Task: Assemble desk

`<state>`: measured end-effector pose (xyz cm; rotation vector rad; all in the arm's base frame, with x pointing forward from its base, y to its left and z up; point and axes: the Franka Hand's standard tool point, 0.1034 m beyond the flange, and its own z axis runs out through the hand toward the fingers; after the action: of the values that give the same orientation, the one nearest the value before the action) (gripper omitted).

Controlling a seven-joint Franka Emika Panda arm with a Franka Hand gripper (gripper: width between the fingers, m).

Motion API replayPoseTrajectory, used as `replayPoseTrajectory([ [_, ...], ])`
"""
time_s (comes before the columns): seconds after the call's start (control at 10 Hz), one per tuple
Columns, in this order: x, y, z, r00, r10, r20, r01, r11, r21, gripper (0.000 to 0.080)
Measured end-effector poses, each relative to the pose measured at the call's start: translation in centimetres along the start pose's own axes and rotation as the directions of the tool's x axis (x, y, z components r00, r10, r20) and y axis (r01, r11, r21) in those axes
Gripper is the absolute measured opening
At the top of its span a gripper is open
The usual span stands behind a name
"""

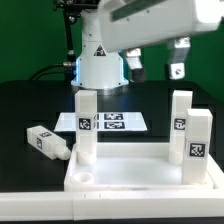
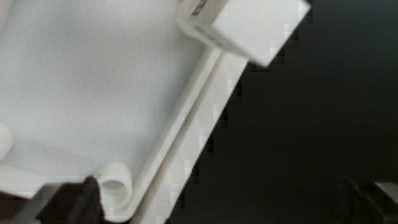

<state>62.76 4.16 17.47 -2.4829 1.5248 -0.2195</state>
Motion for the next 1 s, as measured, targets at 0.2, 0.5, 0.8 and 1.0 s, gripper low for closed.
replayPoseTrajectory([
  [0.2, -0.5, -0.7, 0.1, 0.991, -0.129, -0.023, 0.129, 0.991, 0.021, 0.0649],
  [0.5, 0.9, 0.6, -0.1, 0.909, -0.414, -0.039, 0.415, 0.910, 0.012, 0.0649],
  [0.8, 4.3, 4.9, -1.9, 0.675, -0.737, -0.026, 0.737, 0.675, -0.007, 0.0649],
  [1.0, 6.6, 6.3, -2.3, 0.468, -0.883, -0.022, 0.883, 0.469, -0.017, 0.0649],
])
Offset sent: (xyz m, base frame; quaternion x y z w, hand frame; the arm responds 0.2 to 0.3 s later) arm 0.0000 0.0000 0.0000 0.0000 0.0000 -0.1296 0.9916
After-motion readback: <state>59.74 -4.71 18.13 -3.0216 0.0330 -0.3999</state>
